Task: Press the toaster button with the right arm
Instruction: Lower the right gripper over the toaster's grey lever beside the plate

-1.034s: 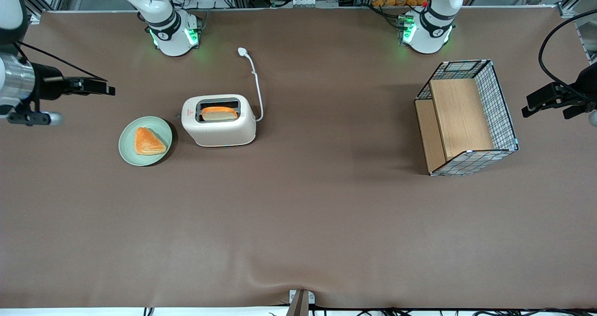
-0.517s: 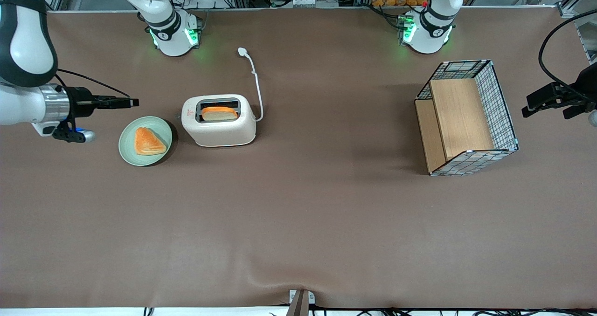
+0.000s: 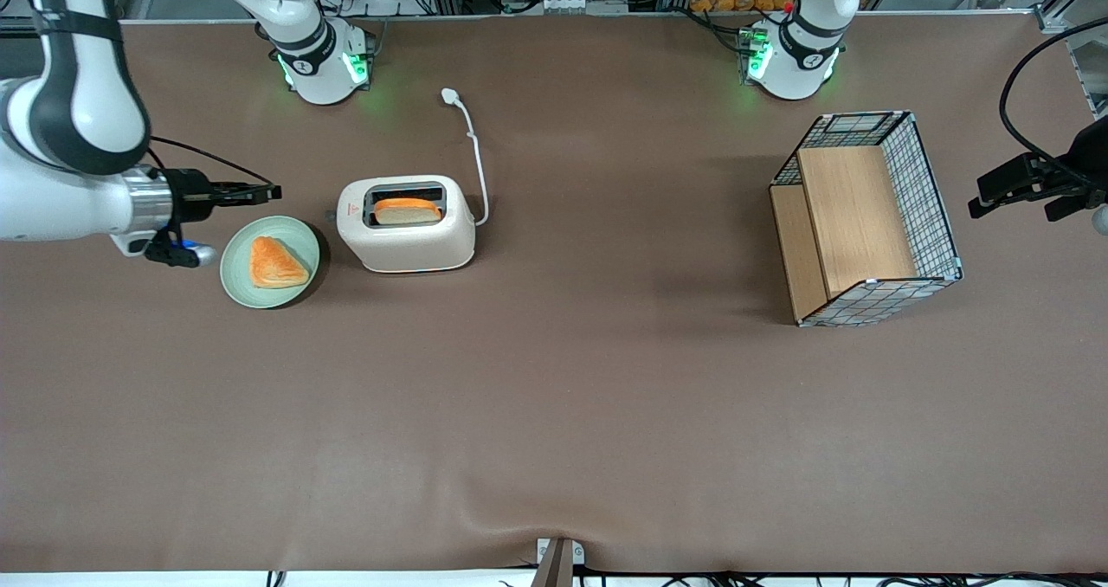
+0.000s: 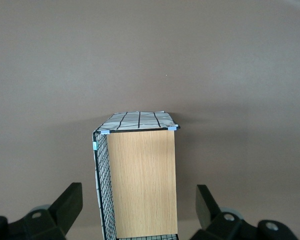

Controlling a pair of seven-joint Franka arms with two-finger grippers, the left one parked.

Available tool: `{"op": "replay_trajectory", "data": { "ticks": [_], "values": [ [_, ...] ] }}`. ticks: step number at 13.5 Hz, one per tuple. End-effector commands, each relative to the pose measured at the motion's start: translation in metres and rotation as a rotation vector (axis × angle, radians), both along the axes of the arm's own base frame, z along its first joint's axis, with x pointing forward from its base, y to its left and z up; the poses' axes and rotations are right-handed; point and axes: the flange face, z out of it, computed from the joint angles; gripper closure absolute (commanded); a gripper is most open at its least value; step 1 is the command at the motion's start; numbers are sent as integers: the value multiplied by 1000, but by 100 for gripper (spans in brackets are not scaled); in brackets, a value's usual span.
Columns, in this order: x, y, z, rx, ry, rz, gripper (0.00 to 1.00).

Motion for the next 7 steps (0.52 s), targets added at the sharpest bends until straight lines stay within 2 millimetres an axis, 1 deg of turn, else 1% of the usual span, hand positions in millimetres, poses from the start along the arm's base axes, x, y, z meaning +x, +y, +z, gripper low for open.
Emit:
{"op": "replay_trajectory", "data": {
  "ticks": [1, 7],
  "values": [
    [-2, 10, -21, 10, 15, -5, 100],
    [2, 12, -65, 19, 78, -26, 100]
  ]
}}
